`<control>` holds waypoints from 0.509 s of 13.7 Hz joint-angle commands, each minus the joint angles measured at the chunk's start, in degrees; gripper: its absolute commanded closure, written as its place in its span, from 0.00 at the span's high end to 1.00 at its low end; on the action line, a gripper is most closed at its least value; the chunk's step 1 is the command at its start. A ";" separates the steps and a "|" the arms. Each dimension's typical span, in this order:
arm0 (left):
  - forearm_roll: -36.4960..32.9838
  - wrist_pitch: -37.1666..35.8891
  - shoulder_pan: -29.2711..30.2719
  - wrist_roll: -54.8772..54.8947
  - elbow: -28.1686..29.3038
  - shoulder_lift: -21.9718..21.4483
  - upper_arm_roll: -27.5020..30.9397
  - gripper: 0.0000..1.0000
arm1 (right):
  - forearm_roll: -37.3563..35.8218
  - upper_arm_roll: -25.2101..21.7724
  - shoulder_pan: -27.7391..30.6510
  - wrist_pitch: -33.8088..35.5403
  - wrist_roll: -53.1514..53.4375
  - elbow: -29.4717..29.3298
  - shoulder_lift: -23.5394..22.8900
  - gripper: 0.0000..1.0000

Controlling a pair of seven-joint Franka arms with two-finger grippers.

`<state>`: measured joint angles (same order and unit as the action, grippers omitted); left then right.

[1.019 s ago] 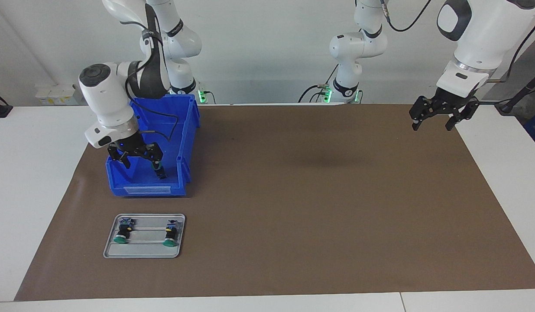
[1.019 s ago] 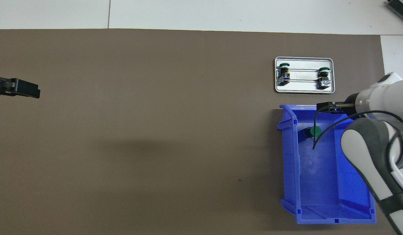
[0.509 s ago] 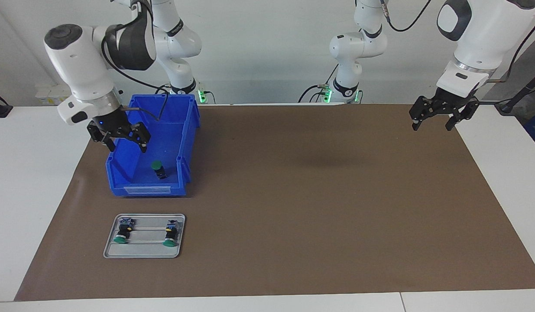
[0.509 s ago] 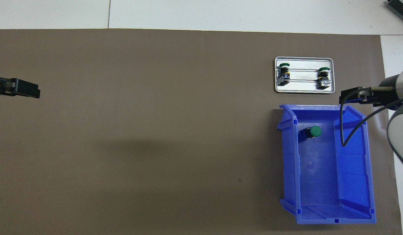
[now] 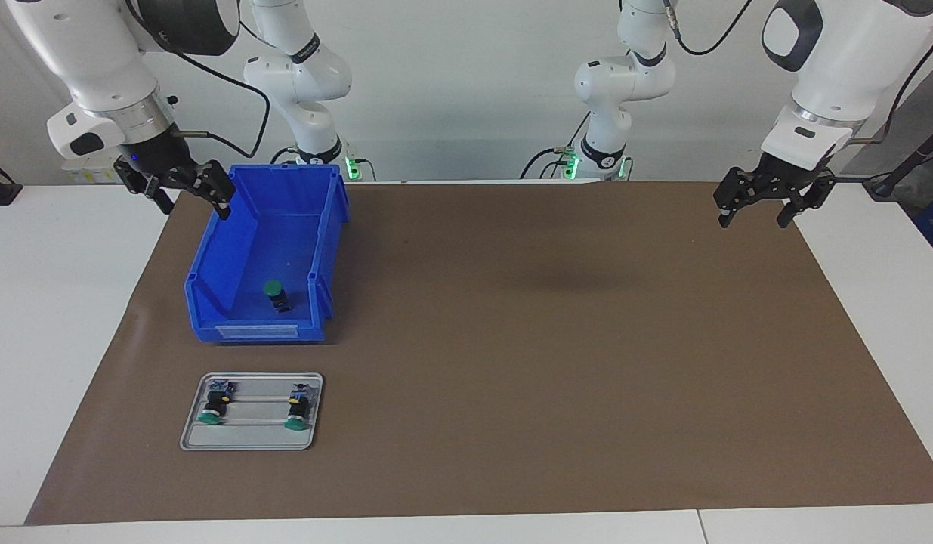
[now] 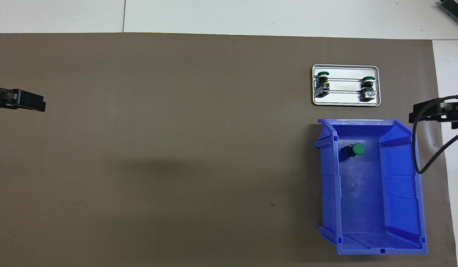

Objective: Place and press button with both arms

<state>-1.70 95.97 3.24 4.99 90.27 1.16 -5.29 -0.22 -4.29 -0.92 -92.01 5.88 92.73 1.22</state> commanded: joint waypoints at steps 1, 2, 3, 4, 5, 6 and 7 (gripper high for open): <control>-0.67 -0.16 0.36 0.64 1.48 -1.43 -0.16 1.00 | -0.22 0.42 0.22 0.87 0.36 0.70 0.62 1.00; -0.67 -0.16 0.36 0.64 1.48 -1.43 -0.16 1.00 | -0.30 0.42 0.22 0.87 0.36 0.61 0.62 1.00; -0.67 -0.08 0.36 0.64 1.48 -1.43 -0.16 1.00 | -0.31 0.42 0.13 0.87 0.36 0.52 0.62 1.00; -0.67 -0.08 0.36 0.64 1.48 -1.43 -0.24 1.00 | -0.39 0.42 0.22 0.87 0.01 0.52 0.62 1.00; -0.67 -0.08 0.36 0.64 1.48 -1.43 -0.16 1.00 | -0.39 0.51 0.22 0.87 -0.16 0.52 0.62 1.00; -0.67 -0.08 0.36 0.64 1.40 -1.43 -0.16 1.00 | -0.39 0.51 0.22 0.96 -0.17 0.52 0.62 1.00; -0.67 -0.08 0.36 0.64 1.48 -1.43 -0.16 1.00 | -0.31 0.59 0.22 0.96 -0.08 0.52 0.62 1.00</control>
<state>-1.70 95.97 3.24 4.99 90.28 1.16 -5.29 -0.22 -4.21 -1.05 -91.90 5.88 92.82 1.22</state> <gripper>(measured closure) 0.000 0.000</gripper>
